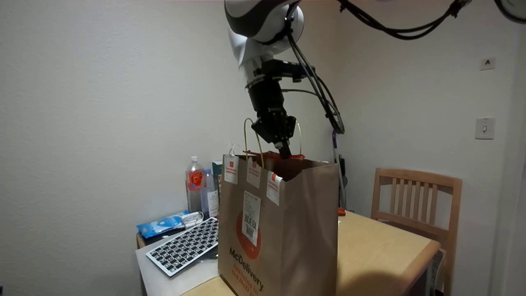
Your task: Pick up the orange object on the table and put it in the paper bag
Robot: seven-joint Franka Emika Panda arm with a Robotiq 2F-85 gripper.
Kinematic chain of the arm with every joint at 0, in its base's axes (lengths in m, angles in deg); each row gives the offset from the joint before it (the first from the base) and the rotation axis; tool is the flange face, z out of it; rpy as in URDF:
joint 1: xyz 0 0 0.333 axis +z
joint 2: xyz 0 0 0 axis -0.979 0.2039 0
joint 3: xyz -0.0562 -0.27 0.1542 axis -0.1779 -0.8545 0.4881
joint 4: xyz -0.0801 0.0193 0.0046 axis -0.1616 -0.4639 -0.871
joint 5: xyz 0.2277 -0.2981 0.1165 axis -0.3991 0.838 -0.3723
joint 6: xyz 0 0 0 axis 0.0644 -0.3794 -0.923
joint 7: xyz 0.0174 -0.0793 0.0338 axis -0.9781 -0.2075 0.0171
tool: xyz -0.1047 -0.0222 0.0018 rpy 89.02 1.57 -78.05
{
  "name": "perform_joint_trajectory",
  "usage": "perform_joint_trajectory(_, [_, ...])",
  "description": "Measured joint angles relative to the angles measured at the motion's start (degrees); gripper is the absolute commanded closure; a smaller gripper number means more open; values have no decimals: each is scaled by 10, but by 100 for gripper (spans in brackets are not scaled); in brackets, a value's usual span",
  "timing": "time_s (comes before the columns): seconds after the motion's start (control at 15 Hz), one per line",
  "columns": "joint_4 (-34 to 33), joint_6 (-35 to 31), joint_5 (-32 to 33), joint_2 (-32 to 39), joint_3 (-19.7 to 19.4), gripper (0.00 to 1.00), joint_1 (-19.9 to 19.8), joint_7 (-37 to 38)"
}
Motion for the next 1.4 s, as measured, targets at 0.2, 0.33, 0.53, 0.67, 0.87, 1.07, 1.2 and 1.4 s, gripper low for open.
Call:
perform_joint_trajectory(0.2, [5,0,0,-1,2,56,2,0])
perform_joint_trajectory(0.33, [6,0,0,-1,3,43,2,0])
perform_joint_trajectory(0.53, [7,0,0,-2,4,23,2,0])
perform_joint_trajectory(0.67, [9,0,0,-4,5,12,3,0])
perform_joint_trajectory(0.87, [15,0,0,-10,5,0,3,0])
perform_joint_trajectory(1.07, [18,-9,13,-14,4,0,4,2])
perform_joint_trajectory(1.2, [18,-9,13,-12,4,0,4,2])
perform_joint_trajectory(1.4, [18,-9,13,-11,4,0,4,2])
